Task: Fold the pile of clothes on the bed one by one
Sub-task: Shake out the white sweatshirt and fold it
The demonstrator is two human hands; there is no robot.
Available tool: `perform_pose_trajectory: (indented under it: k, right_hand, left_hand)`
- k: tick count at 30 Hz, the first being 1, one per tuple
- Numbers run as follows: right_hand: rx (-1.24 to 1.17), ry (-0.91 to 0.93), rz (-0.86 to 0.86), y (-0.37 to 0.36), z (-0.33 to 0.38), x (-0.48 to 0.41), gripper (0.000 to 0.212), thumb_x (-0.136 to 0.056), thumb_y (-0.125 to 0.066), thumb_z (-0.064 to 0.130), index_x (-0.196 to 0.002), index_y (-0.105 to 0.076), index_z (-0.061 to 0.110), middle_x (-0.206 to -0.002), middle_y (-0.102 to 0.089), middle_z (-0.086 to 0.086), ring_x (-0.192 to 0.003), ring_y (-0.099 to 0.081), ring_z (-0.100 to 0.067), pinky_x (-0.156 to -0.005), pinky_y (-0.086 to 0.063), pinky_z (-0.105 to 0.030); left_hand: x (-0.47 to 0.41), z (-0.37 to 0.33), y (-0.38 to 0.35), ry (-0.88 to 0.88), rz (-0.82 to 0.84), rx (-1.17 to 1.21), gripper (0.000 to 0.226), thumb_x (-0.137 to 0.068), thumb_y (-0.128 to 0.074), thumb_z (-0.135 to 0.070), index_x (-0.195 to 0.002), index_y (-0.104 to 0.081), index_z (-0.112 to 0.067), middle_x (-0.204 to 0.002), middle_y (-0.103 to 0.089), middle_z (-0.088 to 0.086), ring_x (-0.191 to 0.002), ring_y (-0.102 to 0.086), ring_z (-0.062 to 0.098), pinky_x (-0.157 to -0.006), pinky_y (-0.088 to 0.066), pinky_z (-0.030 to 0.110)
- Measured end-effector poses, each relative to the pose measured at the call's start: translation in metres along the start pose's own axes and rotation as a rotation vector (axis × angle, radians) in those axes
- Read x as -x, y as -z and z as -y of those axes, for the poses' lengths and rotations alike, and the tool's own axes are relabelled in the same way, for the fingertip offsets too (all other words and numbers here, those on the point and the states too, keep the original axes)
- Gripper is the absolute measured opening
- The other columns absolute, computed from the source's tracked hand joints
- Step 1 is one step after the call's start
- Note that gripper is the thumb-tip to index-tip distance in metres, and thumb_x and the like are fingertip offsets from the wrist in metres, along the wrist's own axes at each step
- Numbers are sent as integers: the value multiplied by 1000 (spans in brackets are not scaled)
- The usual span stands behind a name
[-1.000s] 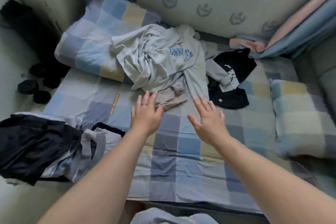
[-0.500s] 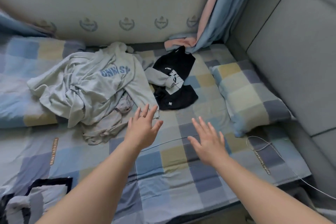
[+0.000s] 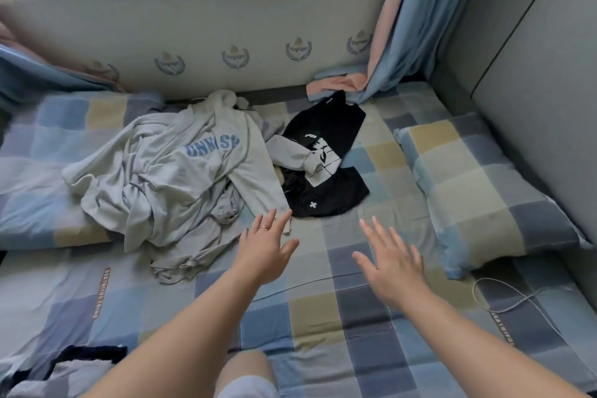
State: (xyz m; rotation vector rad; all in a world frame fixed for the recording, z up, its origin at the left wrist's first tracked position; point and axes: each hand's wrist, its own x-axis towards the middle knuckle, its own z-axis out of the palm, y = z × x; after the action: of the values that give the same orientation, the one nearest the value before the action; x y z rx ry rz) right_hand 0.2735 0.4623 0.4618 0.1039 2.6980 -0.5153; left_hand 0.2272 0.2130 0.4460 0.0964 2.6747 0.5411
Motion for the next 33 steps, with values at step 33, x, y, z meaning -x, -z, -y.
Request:
perform_pose_trajectory:
  k: [33]
  right_hand:
    - [115, 373, 253, -348, 378, -526, 90, -91, -66, 42, -158, -5, 45, -168, -8, 14, -154, -13, -15, -120, -26, -51]
  left_hand:
    - [-365, 563, -23, 290, -480, 169, 16, -100, -47, -25, -103, -61, -18, -111, -64, 10, -107, -59, 34, -80, -42, 41]
